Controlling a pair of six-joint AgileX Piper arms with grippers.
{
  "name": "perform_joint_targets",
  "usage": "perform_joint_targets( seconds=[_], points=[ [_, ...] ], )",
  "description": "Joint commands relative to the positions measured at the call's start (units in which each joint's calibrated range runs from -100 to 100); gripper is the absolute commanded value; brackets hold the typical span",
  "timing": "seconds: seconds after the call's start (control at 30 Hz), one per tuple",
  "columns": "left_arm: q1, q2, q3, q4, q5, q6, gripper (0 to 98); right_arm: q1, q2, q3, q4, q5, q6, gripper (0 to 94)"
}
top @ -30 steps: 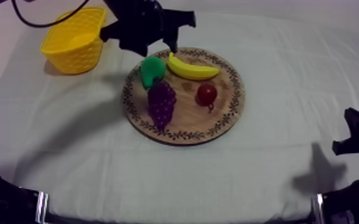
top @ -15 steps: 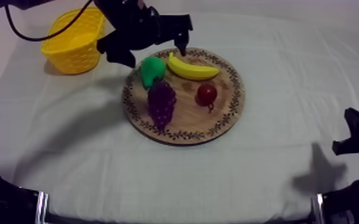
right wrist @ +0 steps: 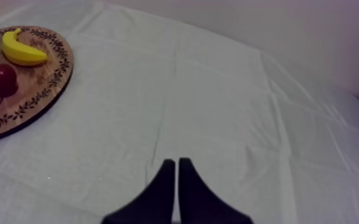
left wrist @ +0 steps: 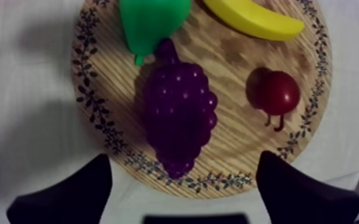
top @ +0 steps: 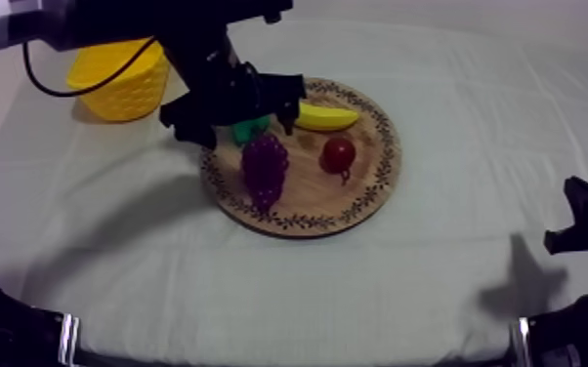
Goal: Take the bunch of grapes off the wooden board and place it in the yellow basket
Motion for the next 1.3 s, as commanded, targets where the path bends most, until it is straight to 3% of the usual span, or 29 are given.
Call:
perform_joint_targets(
  seconds=[0.0, 0.4, 1.27],
  points=[
    [-0.1, 1.9, 0.0, 0.30, -0.9, -0.3, 89.2, 0.0, 0.0, 0.0, 0.0, 0.0, 0.0, 0.3],
    [-0.4, 13.3, -5.2, 2.58, -3.3, -3.0, 88.2, 0.0, 0.0, 0.0, 0.0, 0.0, 0.0, 0.3],
    [-3.0, 24.2, -16.4, 6.18, 4.2, -8.7, 77.5, 0.0, 0.0, 0.0, 0.0, 0.0, 0.0, 0.3]
  ],
)
